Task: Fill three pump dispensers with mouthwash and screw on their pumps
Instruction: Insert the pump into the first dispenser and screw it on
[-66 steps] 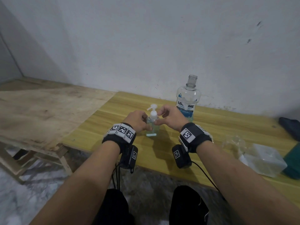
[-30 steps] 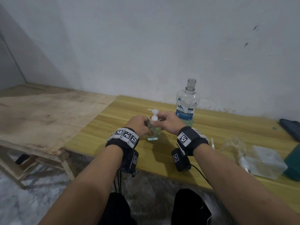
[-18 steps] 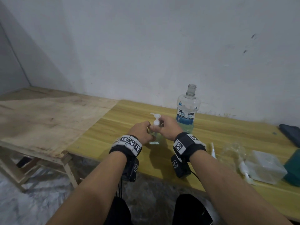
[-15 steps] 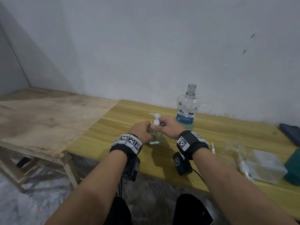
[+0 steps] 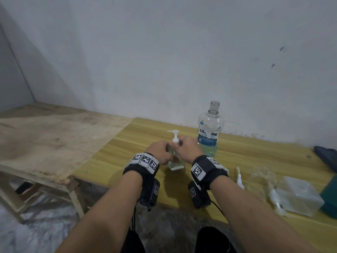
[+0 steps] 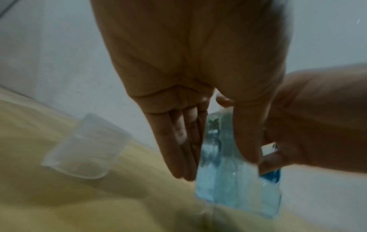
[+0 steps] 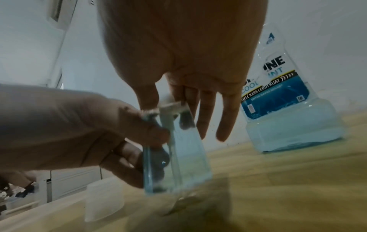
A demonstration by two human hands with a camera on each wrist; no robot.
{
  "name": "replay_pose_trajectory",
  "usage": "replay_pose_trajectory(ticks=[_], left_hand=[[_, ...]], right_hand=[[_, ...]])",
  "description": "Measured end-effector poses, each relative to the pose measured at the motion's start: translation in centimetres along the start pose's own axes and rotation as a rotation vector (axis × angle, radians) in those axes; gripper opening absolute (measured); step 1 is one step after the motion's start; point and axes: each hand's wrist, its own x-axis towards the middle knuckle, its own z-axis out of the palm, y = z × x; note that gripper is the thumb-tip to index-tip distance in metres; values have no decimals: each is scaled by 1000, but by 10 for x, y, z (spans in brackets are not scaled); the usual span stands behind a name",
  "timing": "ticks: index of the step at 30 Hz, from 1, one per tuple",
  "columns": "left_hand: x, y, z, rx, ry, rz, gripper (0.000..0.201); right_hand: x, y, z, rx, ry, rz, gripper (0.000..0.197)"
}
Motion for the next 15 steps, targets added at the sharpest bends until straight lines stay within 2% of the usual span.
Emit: replay_pose_trajectory(ticks=[1, 3, 6, 9, 12, 15], left_hand=[[-1, 5, 0, -10, 33, 26, 21], [0, 17, -1, -72, 112, 75, 19], [3, 31, -4, -222, 195, 115, 12], [5, 41, -9, -369, 127, 126, 14], [5, 45, -12, -422, 26, 154, 23], [5, 40, -10, -432, 7, 166, 19]], right_hand=[[0, 0, -1, 109, -1, -9, 26], [0, -3, -4, 285, 40, -71, 42], [3, -8, -19, 308, 163, -191, 66], [8, -12, -35, 239, 206, -281, 76], [8, -14, -39, 110, 221, -315, 71], [7, -11, -33, 123, 236, -299, 66]])
